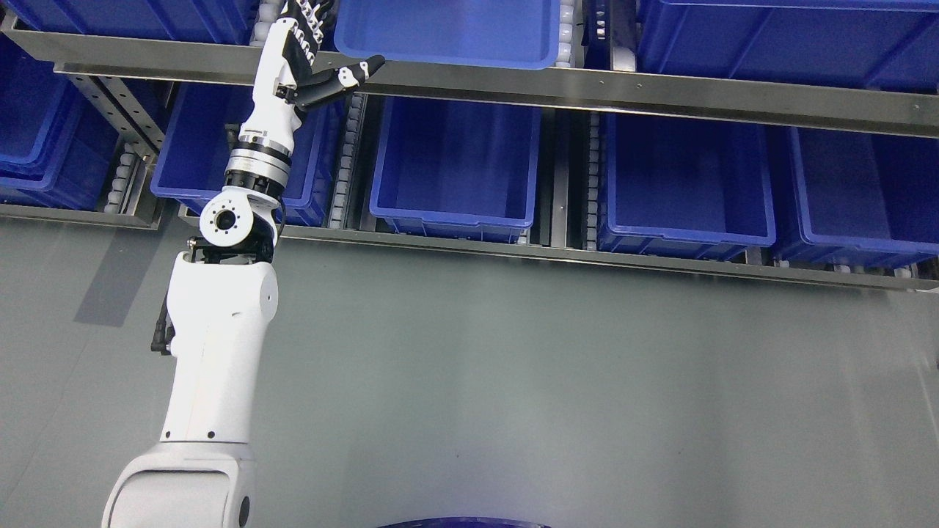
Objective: Grab orange capacitor from left shelf to right desk
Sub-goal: 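Reach the open left hand into the bin toward the orange capacitor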
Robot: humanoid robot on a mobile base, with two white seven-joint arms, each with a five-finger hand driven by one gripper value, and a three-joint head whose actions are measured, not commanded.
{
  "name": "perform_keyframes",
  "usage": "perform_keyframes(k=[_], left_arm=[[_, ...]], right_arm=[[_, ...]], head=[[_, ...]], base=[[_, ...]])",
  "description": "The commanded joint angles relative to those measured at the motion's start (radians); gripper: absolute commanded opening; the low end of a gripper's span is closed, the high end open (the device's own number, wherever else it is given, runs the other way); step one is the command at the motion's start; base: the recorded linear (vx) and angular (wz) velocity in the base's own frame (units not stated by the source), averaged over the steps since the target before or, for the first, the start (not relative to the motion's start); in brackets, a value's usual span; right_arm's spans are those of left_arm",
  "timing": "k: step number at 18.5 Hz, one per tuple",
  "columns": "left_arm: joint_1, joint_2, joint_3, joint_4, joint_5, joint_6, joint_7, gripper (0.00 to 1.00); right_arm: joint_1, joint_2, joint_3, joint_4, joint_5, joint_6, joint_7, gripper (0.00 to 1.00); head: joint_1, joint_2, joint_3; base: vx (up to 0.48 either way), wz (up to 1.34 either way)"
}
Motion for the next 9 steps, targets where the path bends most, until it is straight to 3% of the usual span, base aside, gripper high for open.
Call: perform_keyframes(k=[1,4,9], left_arm=[[-0.006,0.018,0.007,0.004,-0.001,0.001,0.001,1.00],[-0.016,0.018,-0.007,0.004,-0.001,0.007,-0.002,1.00],[-0.021,0.018,-0.174,0.009,-0.002,0.028,-0.004,1.00]], right_arm=[[0.034,-0.017,-0.012,-0.023,0.000,0.000,0.000,1.00],[0.034,-0.017,-0.011,-0.023,0.000,0.000,0.002,1.00],[0.034,-0.017,-0.011,-0.023,0.000,0.000,0.000,1.00]], head=[[0.0000,0.000,0.000],[0.0000,0.000,0.000],[0.0000,0.000,0.000]], base=[[0.082,0.19],[0.141,0.18],[0.189,0.22]])
